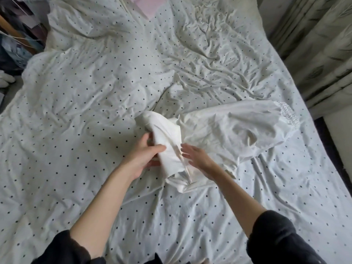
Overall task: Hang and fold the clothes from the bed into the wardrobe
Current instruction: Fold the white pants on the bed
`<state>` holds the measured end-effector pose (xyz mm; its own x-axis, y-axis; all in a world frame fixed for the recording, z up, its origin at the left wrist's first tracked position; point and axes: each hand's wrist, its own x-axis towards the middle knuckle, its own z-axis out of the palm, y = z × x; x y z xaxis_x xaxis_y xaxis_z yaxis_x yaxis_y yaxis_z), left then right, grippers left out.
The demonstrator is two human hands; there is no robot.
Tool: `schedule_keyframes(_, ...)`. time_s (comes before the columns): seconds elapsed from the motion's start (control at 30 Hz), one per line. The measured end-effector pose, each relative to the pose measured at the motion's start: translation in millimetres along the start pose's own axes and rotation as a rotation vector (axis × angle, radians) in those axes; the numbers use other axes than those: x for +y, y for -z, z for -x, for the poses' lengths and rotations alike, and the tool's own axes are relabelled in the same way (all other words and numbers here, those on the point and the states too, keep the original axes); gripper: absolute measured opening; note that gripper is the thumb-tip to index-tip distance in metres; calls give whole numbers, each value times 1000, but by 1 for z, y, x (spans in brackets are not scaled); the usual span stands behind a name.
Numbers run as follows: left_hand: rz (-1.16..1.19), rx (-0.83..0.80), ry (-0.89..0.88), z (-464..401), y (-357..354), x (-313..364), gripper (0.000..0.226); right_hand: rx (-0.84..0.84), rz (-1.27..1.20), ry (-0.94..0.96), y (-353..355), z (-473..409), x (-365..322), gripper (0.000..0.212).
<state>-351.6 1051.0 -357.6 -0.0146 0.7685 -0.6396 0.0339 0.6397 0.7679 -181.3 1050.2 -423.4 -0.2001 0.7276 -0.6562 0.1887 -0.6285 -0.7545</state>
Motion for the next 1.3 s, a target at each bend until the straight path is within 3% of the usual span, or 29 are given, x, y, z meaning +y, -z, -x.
schedule_keyframes(0.1,-51,-54,-88,-17,-59,13,35,40,-262,-49,56,4,-4,44)
schedule_keyframes(0.17,-222,-126,-135,-30,-102,7,35,127,-326,-24,92,12,-7,43)
schedule_keyframes(0.23,-366,-263,-122,-43,-135,-12,42,263,-210,34,113,21,-5,34)
schedule_keyframes(0.3,-362,-322,-70,-52,-154,-31,43,483,147,151,127,26,8,30)
schedule_keyframes(0.37,-230,-138,-71,-57,-152,-44,37,618,534,337,126,27,27,41)
schedule_keyframes(0.43,-97,178,-111,-61,-139,-56,29,581,700,475,117,24,46,46)
schedule_keyframes(0.5,-114,384,-81,-64,-119,-68,25,513,848,513,104,18,56,44)
schedule_keyframes(0.67,-10,244,178,-71,-104,-82,27,377,998,276,103,-8,54,62)
schedule_keyframes(0.77,-22,235,170,-76,-105,-81,32,276,949,190,109,-21,50,65)
schedule_keyframes(0.87,-107,190,89,-72,-103,-71,19,197,873,143,109,-23,44,63)
schedule_keyframes(0.97,-144,164,20,-56,-97,-46,22,75,798,133,107,-15,26,59)
schedule_keyframes(1.07,-122,151,-23,-39,-84,-19,24,-48,546,84,94,-14,12,59)
schedule_keyframes(1.17,-139,158,-99,-26,-79,7,43,-108,280,111,85,-14,4,55)
schedule_keyframes(1.3,-191,114,-165,-16,-107,36,37,-119,5,89,117,-3,-2,41)
